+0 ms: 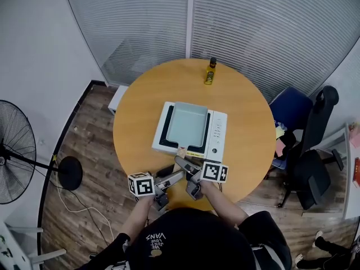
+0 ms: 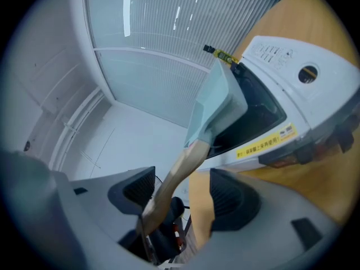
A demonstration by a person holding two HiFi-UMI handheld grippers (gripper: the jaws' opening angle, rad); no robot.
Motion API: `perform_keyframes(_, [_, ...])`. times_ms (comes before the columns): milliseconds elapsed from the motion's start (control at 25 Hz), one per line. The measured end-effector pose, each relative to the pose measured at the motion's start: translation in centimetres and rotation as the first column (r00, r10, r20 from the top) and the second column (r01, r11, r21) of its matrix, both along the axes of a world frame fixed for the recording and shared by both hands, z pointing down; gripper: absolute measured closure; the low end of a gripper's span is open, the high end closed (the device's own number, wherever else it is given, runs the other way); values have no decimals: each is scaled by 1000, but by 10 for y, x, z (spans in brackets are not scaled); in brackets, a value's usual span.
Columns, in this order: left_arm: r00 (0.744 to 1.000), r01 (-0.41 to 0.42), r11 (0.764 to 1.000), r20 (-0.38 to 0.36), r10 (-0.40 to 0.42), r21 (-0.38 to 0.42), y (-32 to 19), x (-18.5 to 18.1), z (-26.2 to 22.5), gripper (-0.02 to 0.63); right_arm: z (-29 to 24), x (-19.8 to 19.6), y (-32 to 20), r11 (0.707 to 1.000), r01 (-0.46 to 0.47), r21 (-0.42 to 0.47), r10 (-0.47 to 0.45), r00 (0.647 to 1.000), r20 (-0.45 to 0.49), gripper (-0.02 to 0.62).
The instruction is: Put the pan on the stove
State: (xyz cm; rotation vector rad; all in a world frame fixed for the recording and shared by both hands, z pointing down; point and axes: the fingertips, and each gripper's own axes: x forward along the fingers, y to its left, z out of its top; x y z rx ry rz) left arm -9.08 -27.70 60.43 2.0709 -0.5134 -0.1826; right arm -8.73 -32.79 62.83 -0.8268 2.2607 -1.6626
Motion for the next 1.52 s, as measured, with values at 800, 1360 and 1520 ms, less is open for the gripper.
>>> perform_keyframes(800, [992, 48, 989, 113, -64, 142, 55, -56, -18, 291, -46, 24, 67, 957, -177, 230, 228, 950, -214, 324])
perform_keyframes(1360, [977, 104, 939, 141, -158, 329, 104, -100, -52, 419, -100, -13, 121, 893, -197, 405, 289, 940, -180, 448])
perform_keyframes(1520, [972, 136, 930, 135, -191, 340, 115, -114, -52, 465, -105, -30, 134, 895, -172, 412, 264, 948, -177, 489])
